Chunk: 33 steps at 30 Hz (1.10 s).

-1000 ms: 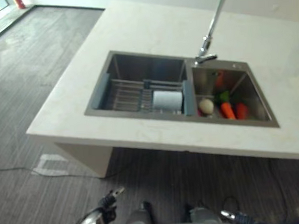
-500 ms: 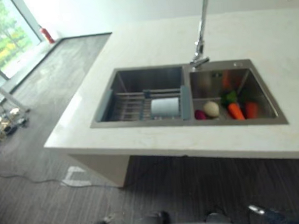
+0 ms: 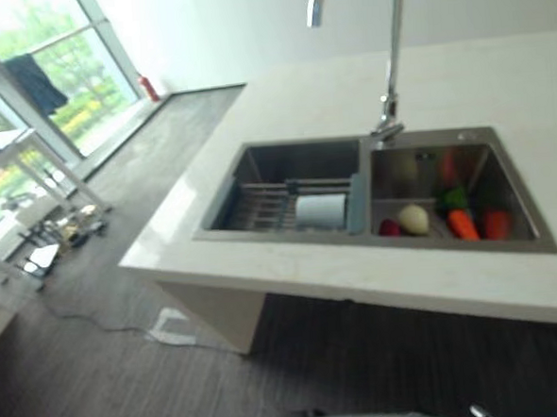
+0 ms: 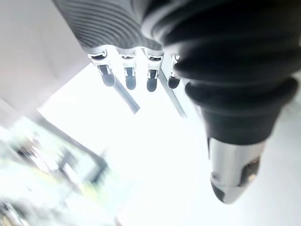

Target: Place the dishes in the dishwasher.

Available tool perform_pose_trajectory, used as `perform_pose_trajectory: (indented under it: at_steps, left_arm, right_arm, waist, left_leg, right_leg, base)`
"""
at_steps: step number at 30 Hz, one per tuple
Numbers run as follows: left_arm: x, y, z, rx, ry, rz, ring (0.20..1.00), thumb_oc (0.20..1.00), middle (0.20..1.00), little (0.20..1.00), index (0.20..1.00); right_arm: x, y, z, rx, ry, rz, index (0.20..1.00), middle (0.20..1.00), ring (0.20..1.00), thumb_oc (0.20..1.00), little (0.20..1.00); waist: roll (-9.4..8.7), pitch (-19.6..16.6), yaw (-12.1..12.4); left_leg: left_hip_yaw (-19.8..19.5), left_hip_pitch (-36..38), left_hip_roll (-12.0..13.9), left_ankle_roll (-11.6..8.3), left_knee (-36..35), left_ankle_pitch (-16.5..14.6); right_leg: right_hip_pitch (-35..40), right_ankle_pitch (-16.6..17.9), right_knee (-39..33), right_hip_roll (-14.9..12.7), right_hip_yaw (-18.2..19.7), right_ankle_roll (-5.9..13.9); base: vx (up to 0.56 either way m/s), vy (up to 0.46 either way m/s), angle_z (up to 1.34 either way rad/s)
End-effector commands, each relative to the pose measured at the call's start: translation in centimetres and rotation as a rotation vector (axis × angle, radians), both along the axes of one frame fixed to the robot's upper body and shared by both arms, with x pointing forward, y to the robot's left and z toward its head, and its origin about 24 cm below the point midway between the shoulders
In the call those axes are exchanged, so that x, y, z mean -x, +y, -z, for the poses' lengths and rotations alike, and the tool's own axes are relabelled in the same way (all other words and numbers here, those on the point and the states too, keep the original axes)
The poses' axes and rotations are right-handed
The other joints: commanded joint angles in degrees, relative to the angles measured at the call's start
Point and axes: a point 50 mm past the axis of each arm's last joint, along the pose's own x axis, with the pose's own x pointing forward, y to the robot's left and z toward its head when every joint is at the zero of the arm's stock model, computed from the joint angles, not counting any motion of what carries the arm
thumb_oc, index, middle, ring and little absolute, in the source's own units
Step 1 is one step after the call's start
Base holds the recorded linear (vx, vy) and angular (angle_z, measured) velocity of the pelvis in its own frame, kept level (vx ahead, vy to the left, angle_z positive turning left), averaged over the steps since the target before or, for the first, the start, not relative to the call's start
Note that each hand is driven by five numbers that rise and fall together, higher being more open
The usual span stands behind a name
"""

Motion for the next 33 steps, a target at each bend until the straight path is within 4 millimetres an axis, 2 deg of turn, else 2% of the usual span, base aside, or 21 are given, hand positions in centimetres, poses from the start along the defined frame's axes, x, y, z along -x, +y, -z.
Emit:
perform_pose_trajectory:
  at_steps: [1, 3, 5, 6, 9, 11, 14, 20, 28, 30, 33]
  left_arm:
    - [-1.3, -1.7, -0.2, -0.006, -0.034, 0.125, 1.000, 1.000, 1.000, 1.000, 1.000]
    - [-3.6, -5.4, 1.6, -0.060, 0.038, 0.260, 1.000, 1.000, 1.000, 1.000, 1.000]
    - [-4.9, -7.5, 3.3, -0.096, 0.095, 0.329, 1.000, 1.000, 1.000, 1.000, 1.000]
    - [-5.7, -8.7, 4.7, -0.115, 0.185, 0.362, 1.000, 1.000, 1.000, 1.000, 1.000]
    - [-7.5, -10.3, 7.2, -0.121, 0.295, 0.361, 1.000, 1.000, 1.000, 1.000, 1.000]
    - [-8.1, -10.5, 7.9, -0.130, 0.356, 0.360, 1.000, 1.000, 1.000, 1.000, 1.000]
    - [-8.5, -10.6, 10.2, -0.143, 0.582, 0.375, 1.000, 1.000, 1.000, 1.000, 1.000]
    - [-9.2, -10.5, 11.2, -0.286, 0.740, 0.363, 1.000, 1.000, 1.000, 1.000, 1.000]
    - [-9.4, -11.3, 12.5, -0.378, 0.803, 0.380, 1.000, 1.000, 1.000, 1.000, 1.000]
    - [-9.5, -11.2, 12.2, -0.451, 0.795, 0.353, 1.000, 1.000, 1.000, 1.000, 1.000]
    - [-9.7, -10.9, 11.8, -0.459, 0.765, 0.321, 1.000, 1.000, 1.000, 1.000, 1.000]
  right_arm:
    - [-0.1, -0.1, 0.0, 0.004, 0.000, 0.045, 1.000, 1.000, 1.000, 1.000, 1.000]
    - [0.1, 0.4, 0.2, -0.008, 0.008, 0.052, 1.000, 1.000, 1.000, 1.000, 1.000]
    - [0.4, 0.6, 0.3, -0.011, 0.011, 0.051, 1.000, 1.000, 1.000, 1.000, 1.000]
    - [0.4, 0.5, 0.3, -0.006, 0.016, 0.041, 1.000, 1.000, 1.000, 1.000, 1.000]
    - [1.0, -0.1, 0.1, 0.004, 0.039, 0.042, 1.000, 1.000, 1.000, 1.000, 1.000]
    - [1.5, -0.4, 0.0, 0.003, 0.042, 0.045, 1.000, 1.000, 1.000, 1.000, 1.000]
    - [2.0, -0.9, -0.2, -0.003, 0.052, 0.038, 1.000, 1.000, 1.000, 1.000, 1.000]
    - [2.0, -1.5, -0.5, -0.004, 0.032, 0.016, 1.000, 1.000, 1.000, 1.000, 1.000]
    - [0.9, -2.1, -0.9, -0.005, 0.007, -0.001, 1.000, 1.000, 1.000, 1.000, 1.000]
    - [1.0, -2.3, -1.0, -0.005, 0.012, -0.010, 1.000, 1.000, 1.000, 1.000, 1.000]
    - [0.8, -2.6, -1.1, -0.001, 0.005, -0.013, 1.000, 1.000, 1.000, 1.000, 1.000]
  waist:
    - [1.25, 1.6, -3.1]
    - [0.77, 1.4, -3.9]
    - [0.31, 1.3, -5.0]
    - [0.03, 1.3, -6.1]
    - [-0.20, 1.7, -8.6]
    - [-0.24, 1.9, -9.4]
    - [0.00, 2.3, -10.9]
    - [0.49, 2.8, -12.8]
    - [0.97, 4.5, -14.1]
    - [1.12, 4.9, -14.5]
    - [1.17, 5.3, -14.7]
  left_leg:
    - [2.0, -0.4, 0.4, -0.31, 3.9, -6.1]
    - [2.7, -0.2, 0.5, -0.35, 3.9, -6.4]
    - [3.5, 0.0, 0.6, -0.30, 3.9, -6.7]
    - [4.2, 0.1, 0.8, -0.23, 3.9, -6.9]
    - [6.0, 0.5, 1.2, -0.09, 3.9, -7.1]
    - [6.7, 0.7, 1.3, -0.06, 3.9, -7.2]
    - [7.4, 0.8, 1.6, -0.01, 3.9, -7.1]
    - [8.8, 0.9, 1.8, 0.11, 3.9, -7.1]
    - [9.5, 0.0, 1.5, 0.26, 3.9, -6.9]
    - [9.7, -0.4, 1.4, 0.24, 3.9, -6.8]
    - [9.8, -0.9, 1.2, 0.23, 3.9, -6.7]
  right_leg:
    - [0.5, 2.9, -3.2, -1.1, 4.4, 4.05]
    - [0.3, 3.0, -3.2, -0.8, 5.3, 4.25]
    - [-0.1, 3.2, -3.2, -0.5, 6.3, 4.42]
    - [-0.4, 3.4, -3.2, -0.3, 7.2, 4.53]
    - [-1.4, 3.9, -3.2, 0.4, 9.5, 4.80]
    - [-1.7, 4.1, -3.2, 0.7, 10.3, 4.99]
    - [-2.3, 4.6, -3.2, 1.0, 11.7, 5.24]
    - [-3.2, 5.0, -3.2, 1.3, 13.2, 5.66]
    - [-5.1, 5.8, -3.2, 1.1, 14.9, 6.06]
    - [-5.7, 6.1, -3.2, 1.0, 15.2, 6.21]
    - [-6.4, 6.4, -3.2, 1.0, 15.7, 6.31]
  base:
    - [0.02, -0.048, -0.19]
    - [0.06, -0.069, -0.31]
    - [0.06, -0.059, -0.29]
    - [0.05, -0.047, -0.44]
    - [0.02, -0.028, -0.41]
    - [0.02, -0.023, -0.39]
    - [0.02, -0.011, -0.28]
    - [0.01, -0.006, -0.15]
    - [0.00, 0.002, -0.16]
    - [-0.01, 0.018, -0.10]
    - [-0.04, 0.013, -0.11]
